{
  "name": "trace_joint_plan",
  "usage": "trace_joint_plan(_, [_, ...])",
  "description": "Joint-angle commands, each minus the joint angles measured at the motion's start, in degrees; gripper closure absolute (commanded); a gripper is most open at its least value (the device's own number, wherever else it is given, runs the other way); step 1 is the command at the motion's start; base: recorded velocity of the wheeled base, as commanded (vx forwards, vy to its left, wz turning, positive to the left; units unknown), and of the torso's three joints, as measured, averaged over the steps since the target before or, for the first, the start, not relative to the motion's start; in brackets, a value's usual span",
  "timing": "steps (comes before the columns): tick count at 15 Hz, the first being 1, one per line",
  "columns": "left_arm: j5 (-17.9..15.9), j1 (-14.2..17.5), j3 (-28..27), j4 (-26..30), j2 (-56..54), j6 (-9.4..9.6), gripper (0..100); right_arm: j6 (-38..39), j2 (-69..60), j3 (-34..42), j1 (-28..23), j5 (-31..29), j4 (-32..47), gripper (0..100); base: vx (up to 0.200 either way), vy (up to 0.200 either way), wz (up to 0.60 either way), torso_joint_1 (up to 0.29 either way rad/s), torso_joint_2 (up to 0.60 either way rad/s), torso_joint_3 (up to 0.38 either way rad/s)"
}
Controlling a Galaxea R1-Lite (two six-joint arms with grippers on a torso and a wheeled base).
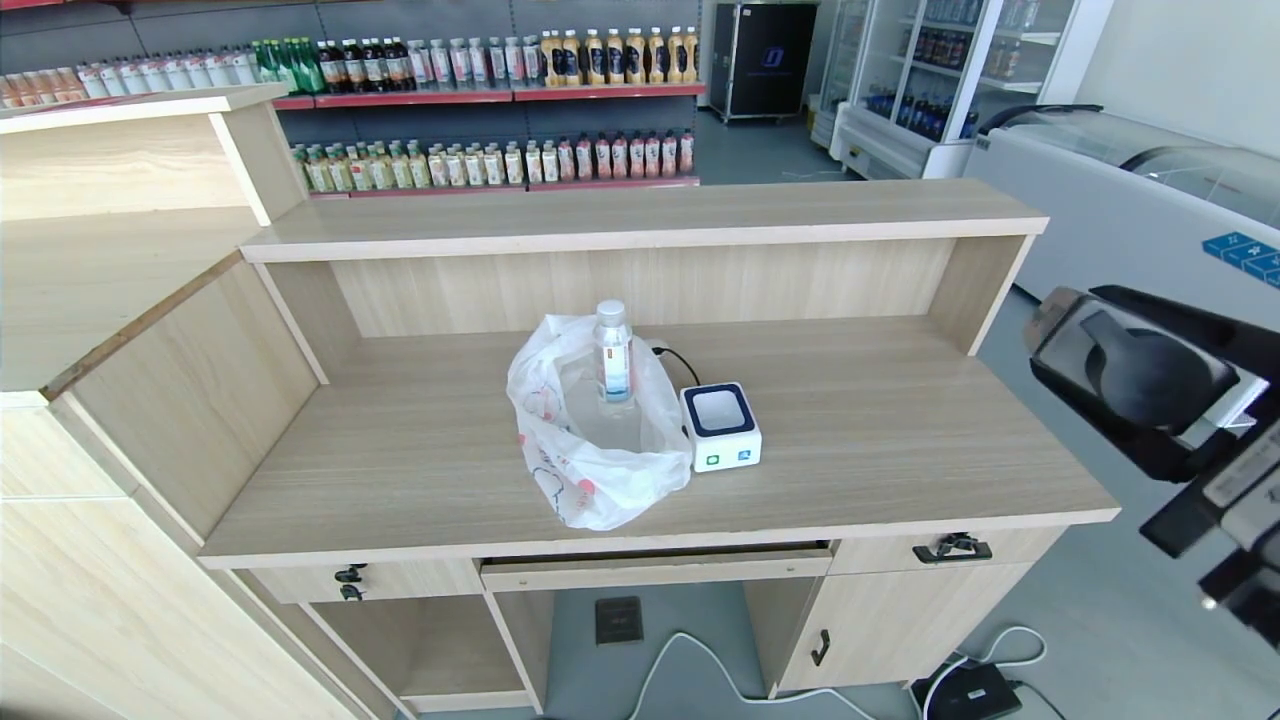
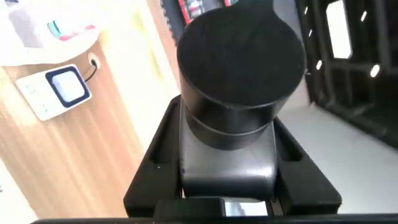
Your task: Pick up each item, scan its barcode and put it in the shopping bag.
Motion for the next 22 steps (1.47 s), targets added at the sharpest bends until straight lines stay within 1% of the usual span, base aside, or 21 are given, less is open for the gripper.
trace_joint_plan(1, [0.0, 0.0, 0.0, 0.0, 0.0, -0.02, 0, 17.7, 5.9, -14.7, -6.4, -12.5, 12.3, 100, 0.000, 0.000, 0.00, 0.000, 0.00, 0.000])
trace_joint_plan(2, [0.0, 0.0, 0.0, 0.0, 0.0, -0.02, 0, 20.1, 6.5, -18.8, -8.2, -12.5, 16.4, 100, 0.000, 0.000, 0.00, 0.000, 0.00, 0.000])
trace_joint_plan(3, [0.0, 0.0, 0.0, 0.0, 0.0, 0.07, 0, 27.4, 9.0, -34.0, -16.3, -11.5, 31.9, 100, 0.000, 0.000, 0.00, 0.000, 0.00, 0.000])
trace_joint_plan(4, [0.0, 0.0, 0.0, 0.0, 0.0, -0.02, 0, 32.9, 11.0, -41.1, -20.6, -7.3, 39.5, 100, 0.000, 0.000, 0.00, 0.000, 0.00, 0.000])
trace_joint_plan(5, [0.0, 0.0, 0.0, 0.0, 0.0, -0.02, 0, 38.8, 13.5, -46.5, -26.2, -0.9, 43.1, 100, 0.000, 0.000, 0.00, 0.000, 0.00, 0.000])
trace_joint_plan(6, [0.0, 0.0, 0.0, 0.0, 0.0, -0.02, 0, 40.6, 14.5, -49.4, -29.4, 5.3, 43.4, 100, 0.000, 0.000, 0.00, 0.000, 0.00, 0.000])
trace_joint_plan(7, [0.0, 0.0, 0.0, 0.0, 0.0, -0.02, 0, 41.1, 15.5, -50.4, -33.0, 8.5, 42.5, 100, 0.000, 0.000, 0.00, 0.000, 0.00, 0.000])
trace_joint_plan(8, [0.0, 0.0, 0.0, 0.0, 0.0, -0.02, 0, 42.8, 16.7, -52.0, -35.6, 10.3, 42.0, 100, 0.000, 0.000, 0.00, 0.000, 0.00, 0.000])
trace_joint_plan(10, [0.0, 0.0, 0.0, 0.0, 0.0, -0.02, 0, 47.8, 17.1, -50.9, -38.3, 10.5, 42.5, 100, 0.000, 0.000, 0.00, 0.000, 0.00, 0.000])
trace_joint_plan(11, [0.0, 0.0, 0.0, 0.0, 0.0, -0.02, 0, 50.3, 16.7, -49.0, -39.3, 10.6, 44.3, 100, 0.000, 0.000, 0.00, 0.000, 0.00, 0.000])
trace_joint_plan(12, [0.0, 0.0, 0.0, 0.0, 0.0, -0.02, 0, 52.7, 16.2, -47.6, -40.9, 10.7, 47.9, 100, 0.000, 0.000, 0.00, 0.000, 0.00, 0.000])
trace_joint_plan(13, [0.0, 0.1, 0.0, 0.0, 0.0, 0.07, 0, 54.9, 16.2, -47.5, -42.0, 11.2, 49.9, 100, 0.000, 0.000, 0.00, 0.000, 0.00, 0.000])
trace_joint_plan(14, [0.0, 0.0, 0.0, 0.0, 0.0, -0.02, 0, 59.7, 16.5, -47.5, -42.9, 14.4, 52.1, 100, 0.000, 0.000, 0.00, 0.000, 0.00, 0.000])
trace_joint_plan(17, [0.0, 0.0, 0.0, 0.0, 0.0, 0.07, 0, 68.0, 17.4, -48.0, -42.0, 16.2, 53.1, 100, 0.000, 0.000, 0.60, 0.001, 0.00, 0.001])
trace_joint_plan(19, [0.0, 0.0, 0.0, 0.0, 0.0, -0.02, 0, 70.1, 18.5, -49.6, -41.5, 18.7, 56.1, 100, 0.000, 0.000, 0.60, 0.002, 0.00, 0.002])
trace_joint_plan(22, [0.0, 0.0, 0.0, 0.0, 0.0, 0.07, 0, 73.6, 21.3, -50.4, -41.8, 20.2, 57.2, 100, 0.000, 0.000, 0.60, 0.005, 0.01, 0.005])
